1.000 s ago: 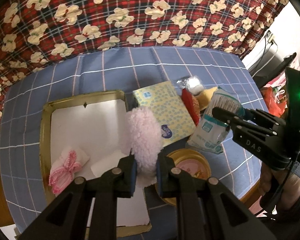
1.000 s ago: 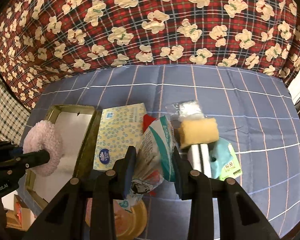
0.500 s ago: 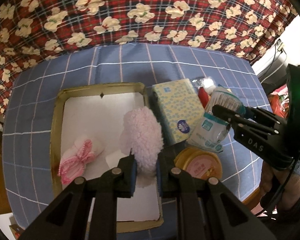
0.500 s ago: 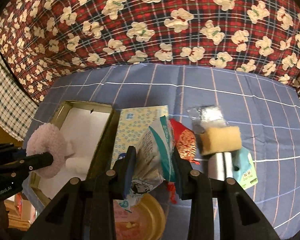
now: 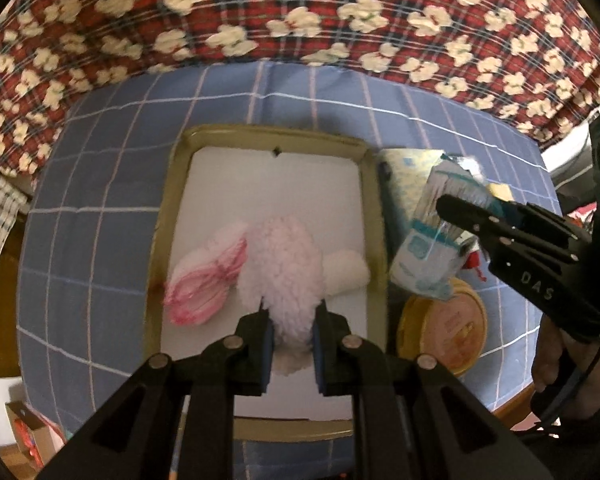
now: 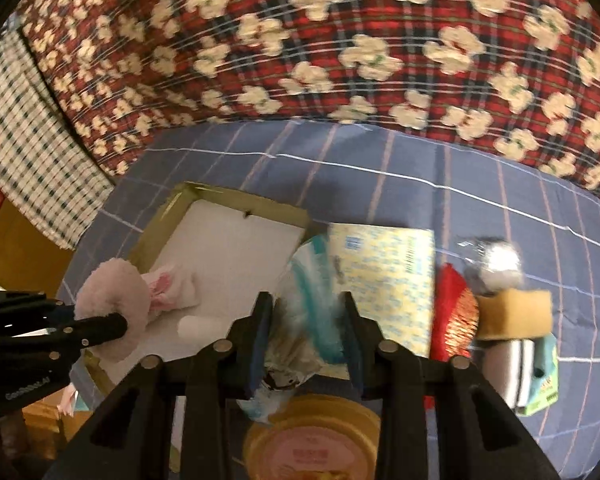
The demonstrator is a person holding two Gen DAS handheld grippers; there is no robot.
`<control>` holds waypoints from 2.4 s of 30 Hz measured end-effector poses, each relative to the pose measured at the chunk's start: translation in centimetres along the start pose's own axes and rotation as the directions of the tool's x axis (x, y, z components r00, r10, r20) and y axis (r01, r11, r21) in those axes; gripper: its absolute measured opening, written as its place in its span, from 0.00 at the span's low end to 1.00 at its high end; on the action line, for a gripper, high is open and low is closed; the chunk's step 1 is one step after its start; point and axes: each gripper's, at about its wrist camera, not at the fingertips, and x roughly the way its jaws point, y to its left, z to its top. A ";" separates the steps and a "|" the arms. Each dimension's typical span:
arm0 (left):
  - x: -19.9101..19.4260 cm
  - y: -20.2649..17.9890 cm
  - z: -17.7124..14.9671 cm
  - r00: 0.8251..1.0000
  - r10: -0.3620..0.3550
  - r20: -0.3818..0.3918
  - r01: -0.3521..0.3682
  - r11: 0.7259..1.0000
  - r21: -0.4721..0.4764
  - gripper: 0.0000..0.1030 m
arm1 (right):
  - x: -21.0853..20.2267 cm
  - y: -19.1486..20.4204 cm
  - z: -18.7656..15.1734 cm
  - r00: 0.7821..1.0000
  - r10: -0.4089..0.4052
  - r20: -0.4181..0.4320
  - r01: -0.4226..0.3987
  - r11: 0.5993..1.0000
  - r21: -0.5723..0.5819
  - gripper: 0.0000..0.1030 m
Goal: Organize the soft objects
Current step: 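Lower the puff and swab bag into the tray and open both grippers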
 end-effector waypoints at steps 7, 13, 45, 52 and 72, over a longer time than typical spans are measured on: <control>0.0 1.9 -0.9 1.000 0.022 -0.018 -0.023 0.998 -0.060 0.13 | 0.9 2.9 0.6 0.999 0.054 -0.005 -0.054 0.995 -0.083 0.25; 0.2 2.7 -1.4 0.999 0.030 -0.031 -0.032 0.995 -0.091 0.13 | 3.1 3.7 0.1 0.992 0.098 -0.079 -0.105 0.991 -0.087 0.25; 1.5 3.3 -1.5 0.998 0.001 -0.055 -0.006 0.995 -0.098 0.13 | 3.2 3.2 0.9 0.993 0.044 -0.108 -0.054 0.994 -0.093 0.24; 1.6 3.9 -1.6 0.998 0.021 -0.053 -0.027 0.993 -0.112 0.13 | 0.2 7.1 2.7 0.989 0.138 -0.055 -0.146 0.975 -0.169 0.24; 1.2 2.9 -1.1 0.999 0.055 -0.005 -0.055 0.991 -0.121 0.48 | 4.4 6.1 -0.7 0.925 0.271 -0.268 -0.288 0.957 -0.028 0.56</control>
